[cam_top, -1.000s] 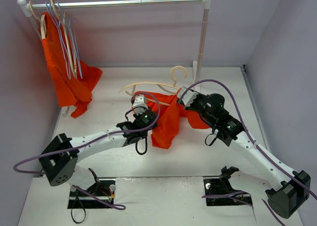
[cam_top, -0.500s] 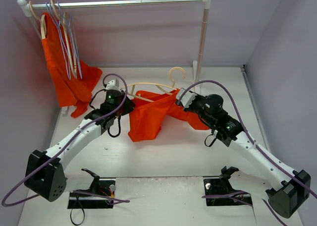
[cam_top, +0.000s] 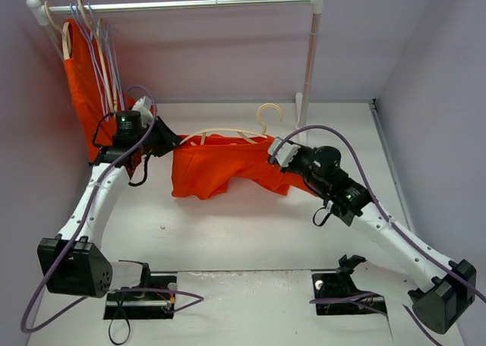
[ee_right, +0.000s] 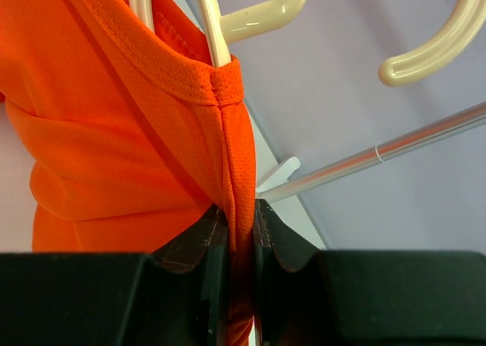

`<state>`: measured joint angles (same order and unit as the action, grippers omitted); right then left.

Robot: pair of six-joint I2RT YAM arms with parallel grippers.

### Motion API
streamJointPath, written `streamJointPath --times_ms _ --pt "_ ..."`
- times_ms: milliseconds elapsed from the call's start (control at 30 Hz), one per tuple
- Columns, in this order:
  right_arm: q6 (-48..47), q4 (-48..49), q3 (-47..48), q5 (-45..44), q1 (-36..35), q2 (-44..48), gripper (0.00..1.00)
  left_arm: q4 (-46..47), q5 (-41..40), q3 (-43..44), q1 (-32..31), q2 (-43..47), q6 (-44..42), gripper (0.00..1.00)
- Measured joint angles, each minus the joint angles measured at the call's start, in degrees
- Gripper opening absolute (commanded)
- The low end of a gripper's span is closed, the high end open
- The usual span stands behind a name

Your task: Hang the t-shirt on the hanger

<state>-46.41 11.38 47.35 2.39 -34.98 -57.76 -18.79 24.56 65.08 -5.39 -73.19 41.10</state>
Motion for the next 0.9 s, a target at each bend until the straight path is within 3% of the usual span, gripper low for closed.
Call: streamJointPath --times_ms 233,600,900 --pt "-1.0 0.8 0.0 -0.5 0.0 1.1 0.0 -5.2 3.8 6.2 1.1 -3.3 -4.1 0.08" --pt "-3.3 -0.2 0.0 -1.1 -0.8 0.7 0.0 -10.1 10.9 7.7 7.6 -3.2 -8.4 0.09" --pt "-4.7 -0.2 0.0 -2.3 -1.1 0.3 0.0 -10.9 16.3 11.7 8.8 -1.9 -12.6 0.09"
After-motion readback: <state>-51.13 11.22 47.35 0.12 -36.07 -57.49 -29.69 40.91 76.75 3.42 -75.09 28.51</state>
